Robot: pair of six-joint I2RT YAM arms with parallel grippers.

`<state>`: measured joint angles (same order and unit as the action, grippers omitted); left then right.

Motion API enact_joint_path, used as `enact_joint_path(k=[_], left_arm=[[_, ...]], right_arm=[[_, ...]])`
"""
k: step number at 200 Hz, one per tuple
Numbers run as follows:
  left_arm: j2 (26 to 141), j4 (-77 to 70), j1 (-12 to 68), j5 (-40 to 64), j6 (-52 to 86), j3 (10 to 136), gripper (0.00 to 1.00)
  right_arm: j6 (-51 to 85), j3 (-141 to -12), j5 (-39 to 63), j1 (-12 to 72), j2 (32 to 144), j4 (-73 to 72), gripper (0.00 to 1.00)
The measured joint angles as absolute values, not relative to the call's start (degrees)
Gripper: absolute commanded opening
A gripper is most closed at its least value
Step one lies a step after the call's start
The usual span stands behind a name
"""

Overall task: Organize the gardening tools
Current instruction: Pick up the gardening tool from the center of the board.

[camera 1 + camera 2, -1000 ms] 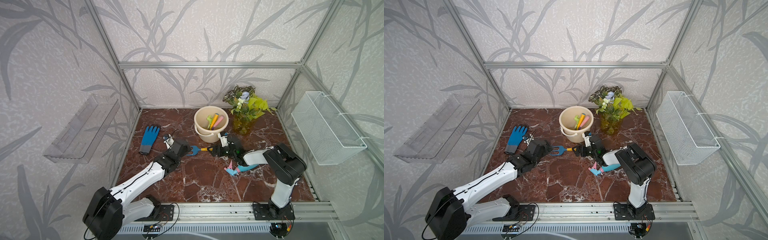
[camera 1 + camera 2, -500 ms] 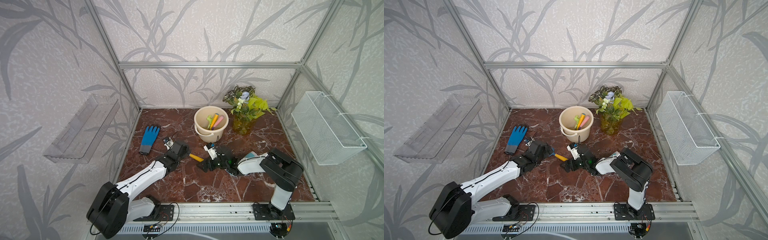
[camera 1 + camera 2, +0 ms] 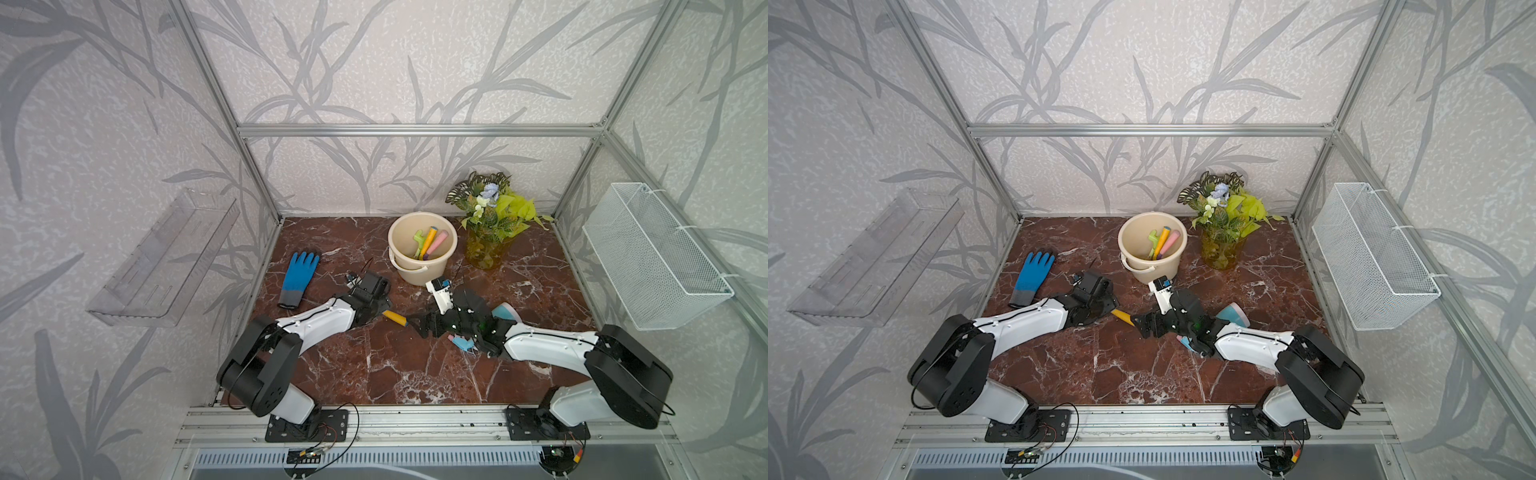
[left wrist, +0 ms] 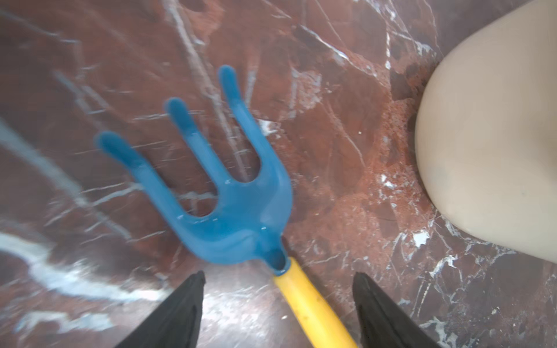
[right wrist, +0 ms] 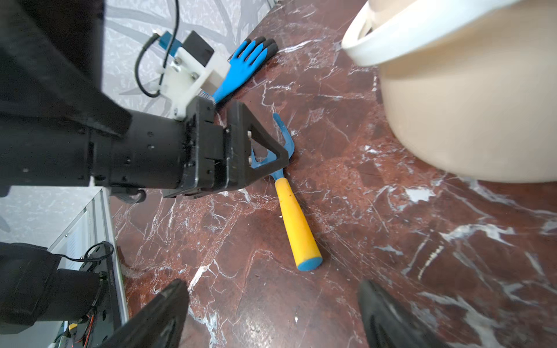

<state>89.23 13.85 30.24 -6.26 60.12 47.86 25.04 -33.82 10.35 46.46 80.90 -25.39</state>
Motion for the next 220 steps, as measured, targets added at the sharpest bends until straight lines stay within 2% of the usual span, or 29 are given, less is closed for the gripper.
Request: enact_joint_path(k=[33, 73, 145, 181, 196, 220], left_arm=[[92.9, 17.2, 29.8, -3.3, 60.8, 52.0, 0.72], [96.8, 22.0, 29.1, -1.5, 61.6, 56.7, 0.6], [99.9, 25.2, 29.0, -0.4, 61.8, 60.3, 0.57], [100.2, 25.8, 29.0, -0.3, 62.5, 60.7, 0.54], [99.9, 25.6, 28.9, -0.4, 63.1, 60.2, 0.5], [98.4, 24.2, 28.9, -0.6, 64.1, 57.9, 0.52]], right_arm=[[24.9, -32.2, 6.4, 46.4, 76.7, -23.2, 0.93], [24.9, -30.6, 3.2, 46.4, 74.7, -22.4, 0.93], [24.9, -28.0, -0.6, 46.0, 70.7, -21.2, 0.94], [25.0, -27.8, -2.1, 45.6, 69.5, -21.2, 0.94], [25.0, -27.4, -2.5, 45.5, 69.4, -21.1, 0.94], [25.0, -26.8, -2.6, 45.5, 69.3, -21.1, 0.94]])
